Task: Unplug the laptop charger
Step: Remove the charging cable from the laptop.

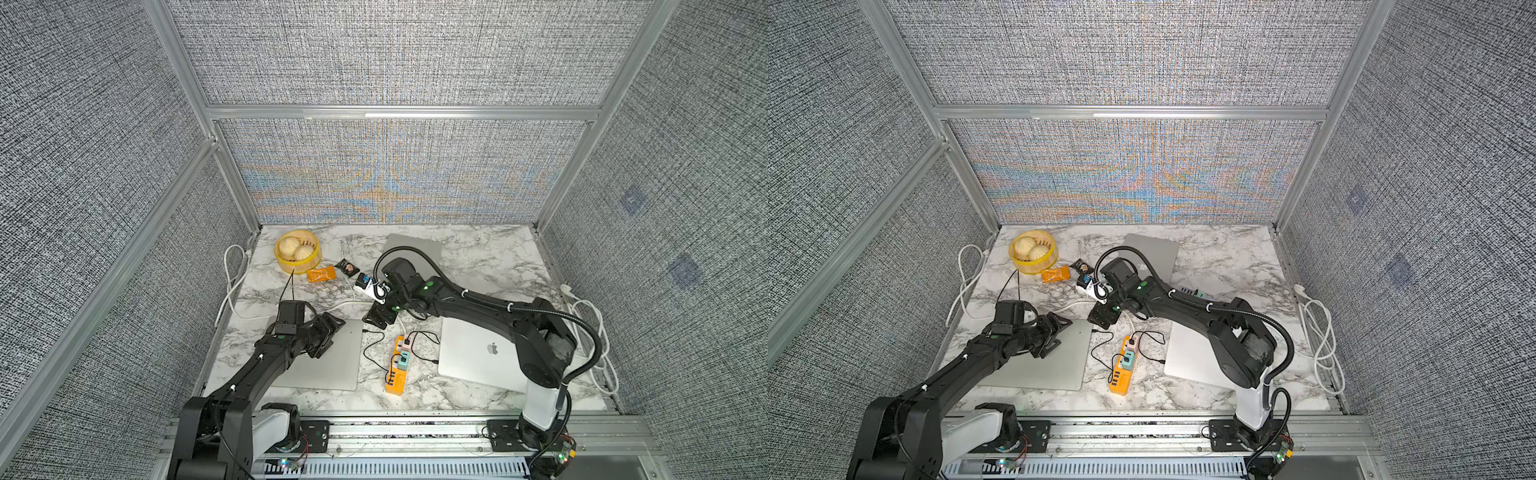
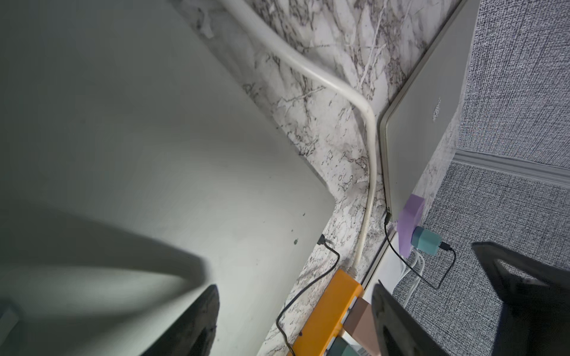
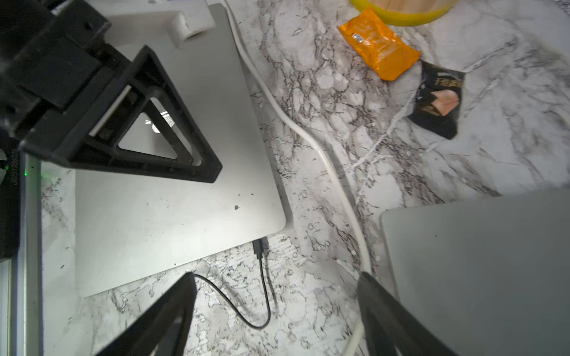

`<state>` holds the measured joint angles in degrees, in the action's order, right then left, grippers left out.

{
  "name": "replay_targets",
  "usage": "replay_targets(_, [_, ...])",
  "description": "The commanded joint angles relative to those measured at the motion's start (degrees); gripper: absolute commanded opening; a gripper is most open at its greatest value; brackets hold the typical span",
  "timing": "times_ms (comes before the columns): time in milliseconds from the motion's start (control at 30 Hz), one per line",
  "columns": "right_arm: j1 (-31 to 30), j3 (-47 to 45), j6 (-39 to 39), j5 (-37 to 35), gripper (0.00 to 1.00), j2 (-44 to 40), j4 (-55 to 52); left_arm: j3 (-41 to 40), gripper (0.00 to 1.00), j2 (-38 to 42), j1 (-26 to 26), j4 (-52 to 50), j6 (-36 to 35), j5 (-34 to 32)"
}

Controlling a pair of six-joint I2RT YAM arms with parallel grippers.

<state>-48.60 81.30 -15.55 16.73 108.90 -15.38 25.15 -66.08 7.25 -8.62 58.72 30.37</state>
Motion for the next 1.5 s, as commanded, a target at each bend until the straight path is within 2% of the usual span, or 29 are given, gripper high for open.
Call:
replay_targets(0, [-0.43, -0.74, -1.28, 3.05, 0.76, 1.63, 4.33, -0.01, 0.77, -1.22, -0.07, 3.41, 0.74, 2.28])
replay_targets(267, [-0.84, -4.26, -6.22, 1.32, 0.65, 4.46, 8.89, -0.15, 0.73, -3.87, -0.04, 3.51, 0.86, 2.31])
replay_targets(467, [-1.3, -2.08, -10.03, -1.45, 0.55, 6.99, 6.7, -0.58, 0.68, -1.89, -0.07, 1.28, 0.99, -1.21])
replay_targets(667, [-1.75, -0.28, -13.03, -2.8, 0.47, 7.98, 4.11, -0.71, 0.68, -2.13, -0.04, 0.79, 0.79, -0.95])
replay_targets(1467, [-3.78, -0.71, -16.79, -5.75, 0.39, 9.69, 1.14, -1.37, 0.67, -5.63, -0.07, 3.43, 0.87, 0.92])
